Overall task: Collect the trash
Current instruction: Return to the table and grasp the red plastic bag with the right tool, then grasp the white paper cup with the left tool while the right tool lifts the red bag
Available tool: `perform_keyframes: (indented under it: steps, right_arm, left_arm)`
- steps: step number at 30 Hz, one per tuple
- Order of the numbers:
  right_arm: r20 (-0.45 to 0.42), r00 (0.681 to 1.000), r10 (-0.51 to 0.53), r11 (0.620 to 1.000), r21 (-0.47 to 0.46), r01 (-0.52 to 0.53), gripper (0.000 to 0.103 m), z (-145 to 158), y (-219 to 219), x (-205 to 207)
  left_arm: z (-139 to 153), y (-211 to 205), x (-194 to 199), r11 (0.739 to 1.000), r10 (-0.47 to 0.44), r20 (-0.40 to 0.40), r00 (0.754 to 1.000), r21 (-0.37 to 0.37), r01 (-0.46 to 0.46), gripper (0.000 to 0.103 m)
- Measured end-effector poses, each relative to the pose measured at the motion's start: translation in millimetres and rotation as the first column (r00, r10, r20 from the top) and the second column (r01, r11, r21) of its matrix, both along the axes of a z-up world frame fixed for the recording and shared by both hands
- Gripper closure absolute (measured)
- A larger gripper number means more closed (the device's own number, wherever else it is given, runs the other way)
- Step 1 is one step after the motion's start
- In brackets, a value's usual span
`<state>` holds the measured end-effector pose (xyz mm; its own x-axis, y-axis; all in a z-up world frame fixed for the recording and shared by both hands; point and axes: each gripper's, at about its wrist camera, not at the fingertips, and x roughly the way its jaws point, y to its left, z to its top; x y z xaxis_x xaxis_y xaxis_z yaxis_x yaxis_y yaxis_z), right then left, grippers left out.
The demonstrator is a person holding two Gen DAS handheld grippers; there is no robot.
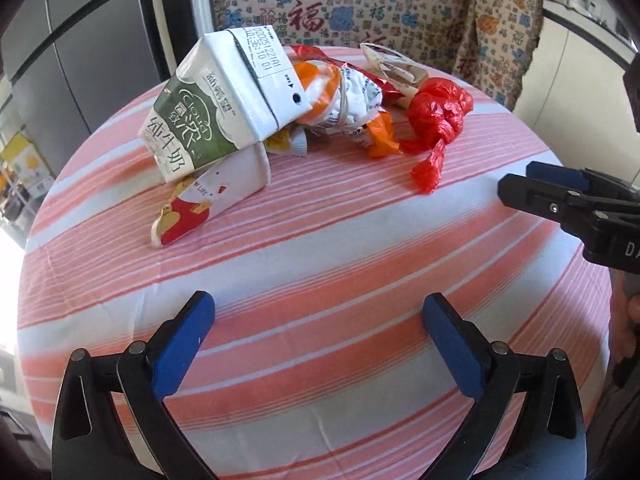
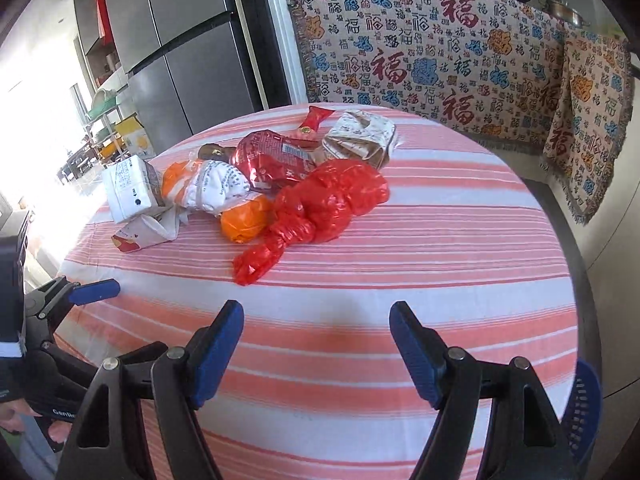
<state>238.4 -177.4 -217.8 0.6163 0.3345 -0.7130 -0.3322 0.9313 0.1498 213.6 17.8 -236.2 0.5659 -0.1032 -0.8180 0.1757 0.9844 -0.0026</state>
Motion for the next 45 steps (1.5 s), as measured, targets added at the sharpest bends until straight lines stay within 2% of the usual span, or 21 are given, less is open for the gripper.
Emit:
perform_keyframes:
  steps: [3, 6, 7, 8, 10, 13, 15, 18, 20, 23, 25, 31, 32, 34, 36, 38, 39, 40, 42, 45]
  right_arm:
    - [-0.065, 0.998, 0.016, 0.996, 0.089, -0.01, 0.026, -3.9, 14.8, 17.6]
    - [-0.087, 0.996, 0.023, 0.997, 0.081, -0.016, 0.026, -5.5, 37.0, 36.4]
    - [-0.09, 0.996, 0.02, 0.998, 0.063, -0.014, 0.031, -6.7, 43.2, 41.5]
    - [-0.096, 0.995, 0.014, 0.999, 0.039, -0.01, 0.053, -8.0, 47.7, 46.4]
    - [-0.088, 0.996, -0.003, 1.0, -0.004, 0.003, 0.081, -9.9, 49.2, 48.5]
    - [-0.083, 0.996, -0.019, 1.0, -0.018, 0.018, 0.084, -6.5, 31.8, 46.0]
    - [-0.055, 0.998, -0.02, 0.997, -0.071, 0.016, 0.087, -0.1, 12.5, 34.7]
    - [-0.044, 0.999, -0.012, 0.996, -0.092, 0.008, 0.088, 2.6, 0.4, 24.3]
    - [-0.039, 0.999, -0.002, 0.994, -0.108, -0.002, 0.088, 3.3, -9.2, 14.1]
    - [-0.032, 0.999, 0.019, 0.992, -0.123, -0.023, 0.088, 2.8, -14.8, 4.9]
    - [-0.027, 0.999, 0.024, 0.991, -0.133, -0.027, 0.088, 1.5, -17.2, 0.7]
    - [-0.025, 1.0, 0.016, 0.991, -0.129, -0.019, 0.087, 3.3, -27.5, -1.6]
    - [-0.023, 1.0, 0.016, 0.992, -0.127, -0.019, 0.087, 3.9, -28.8, -1.9]
    - [-0.022, 1.0, 0.017, 0.991, -0.13, -0.02, 0.087, 3.7, -30.4, -1.4]
    - [-0.027, 1.0, 0.016, 0.991, -0.131, -0.019, 0.087, 1.4, -32.4, -0.5]
    - [-0.032, 0.999, 0.012, 0.992, -0.128, -0.016, 0.087, 0.0, -33.6, 1.4]
    - [-0.032, 0.999, 0.009, 0.992, -0.127, -0.013, 0.087, -0.1, -34.2, 2.2]
    - [-0.031, 1.0, 0.007, 0.992, -0.126, -0.011, 0.087, 0.0, -35.0, 2.7]
    - [-0.029, 1.0, 0.007, 0.992, -0.124, -0.01, 0.087, 0.6, -36.5, 3.1]
    - [-0.028, 1.0, 0.002, 0.993, -0.118, -0.005, 0.087, 2.1, -40.4, 3.7]
  left_arm:
    - [-0.2, -1.3, -0.1, 1.0, 0.007, 0.003, 1.0, 0.007, -0.007, 0.0]
    - [-0.4, -1.6, 1.0, 1.0, 0.01, 0.004, 1.0, 0.006, -0.01, 0.0]
    - [-0.6, -1.5, 0.6, 1.0, 0.01, 0.003, 1.0, 0.003, -0.01, 0.0]
    - [-0.6, -1.5, 0.6, 1.0, 0.009, 0.002, 1.0, 0.002, -0.009, 0.0]
    - [-1.1, 0.1, 1.5, 1.0, 0.006, 0.002, 1.0, 0.0, -0.006, 0.0]
    - [-0.8, 3.0, -0.5, 1.0, 0.001, 0.001, 1.0, 0.002, -0.001, 0.0]
    - [-0.1, 4.8, 0.0, 1.0, -0.003, 0.0, 1.0, 0.0, 0.003, 0.0]
    - [3.5, 11.0, -2.7, 1.0, -0.01, -0.002, 1.0, -0.014, 0.01, 0.001]
    - [13.3, 21.0, -10.8, 0.999, -0.024, 0.006, 1.0, -0.028, 0.025, 0.001]
    - [38.1, 46.1, -22.3, 0.997, -0.058, 0.067, 0.996, -0.046, 0.061, 0.001]
    - [44.4, 59.3, -17.1, 0.992, -0.1, 0.063, 0.993, -0.068, 0.104, 0.001]
    - [43.1, 60.4, 19.5, 0.983, -0.185, 0.08, 0.979, 0.033, 0.183, 0.004]
    - [41.0, 60.9, 24.1, 0.98, -0.195, 0.084, 0.977, 0.056, 0.191, 0.007]
    - [32.6, 58.7, 34.8, 0.978, -0.193, 0.066, 0.979, 0.092, 0.186, 0.03]
    - [23.5, 60.6, 41.4, 0.98, -0.174, 0.051, 0.983, 0.104, 0.168, 0.04]
    - [22.4, 60.4, 42.2, 0.98, -0.163, 0.061, 0.985, 0.122, 0.154, 0.061]
    - [24.1, 59.8, 41.7, 0.981, -0.166, 0.068, 0.984, 0.112, 0.158, 0.075]
    - [26.2, 59.0, 39.8, 0.982, -0.174, 0.072, 0.982, 0.092, 0.167, 0.083]
    - [29.2, 55.7, 36.6, 0.982, -0.187, 0.069, 0.98, 0.05, 0.184, 0.091]
    - [30.8, 48.1, 25.7, 0.985, -0.17, 0.025, 0.985, -0.03, 0.171, 0.093]
